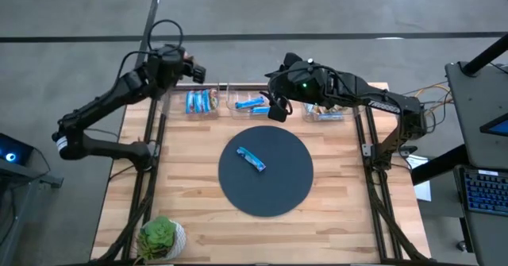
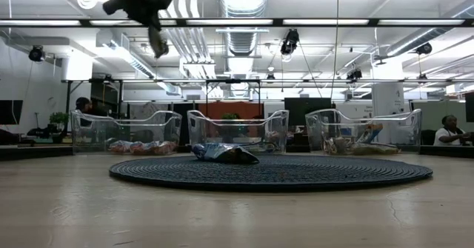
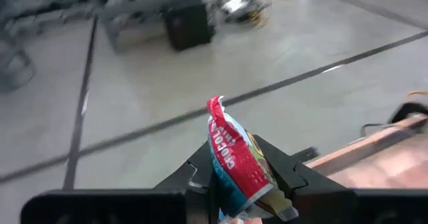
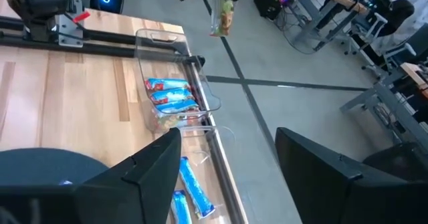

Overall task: Pick and place Granola Bars by type
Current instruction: Put the red granola bar into the left transparent bin

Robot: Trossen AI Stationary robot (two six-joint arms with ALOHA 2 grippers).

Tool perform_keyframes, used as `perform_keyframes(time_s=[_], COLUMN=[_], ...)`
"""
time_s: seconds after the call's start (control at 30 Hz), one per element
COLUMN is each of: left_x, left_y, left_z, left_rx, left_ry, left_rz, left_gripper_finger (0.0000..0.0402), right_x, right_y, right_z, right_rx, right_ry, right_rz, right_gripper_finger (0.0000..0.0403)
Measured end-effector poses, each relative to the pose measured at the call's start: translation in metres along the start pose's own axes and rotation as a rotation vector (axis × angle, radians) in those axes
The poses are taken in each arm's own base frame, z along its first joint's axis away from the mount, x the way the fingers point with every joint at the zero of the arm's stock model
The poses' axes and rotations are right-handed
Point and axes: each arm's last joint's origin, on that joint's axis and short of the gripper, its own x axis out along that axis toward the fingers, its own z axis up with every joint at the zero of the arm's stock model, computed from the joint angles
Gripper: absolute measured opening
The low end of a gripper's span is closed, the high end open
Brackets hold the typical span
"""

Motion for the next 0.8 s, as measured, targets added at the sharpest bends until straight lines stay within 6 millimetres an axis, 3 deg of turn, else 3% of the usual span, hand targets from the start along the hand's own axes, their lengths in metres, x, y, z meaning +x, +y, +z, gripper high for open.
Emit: perform_keyframes(time_s=[0.33, 0.8], left_x=[0.022, 0.044], left_y=[0.03, 0.044], left_z=[-0.021, -0.07], left_rx=[-0.051, 0.015], left_ry=[0.223, 0.462], left_rz=[0.103, 0.205], left_gripper_finger=[0.0053, 0.0053], right_x=[0.0, 0.0], right_y=[0.001, 0.001], right_z=[-0.001, -0.002], right_rx=[0.025, 0.045], right_ry=[0.011, 0.018], right_rz=[0.004, 0.007], right_gripper_finger=[0.0226, 0.0226])
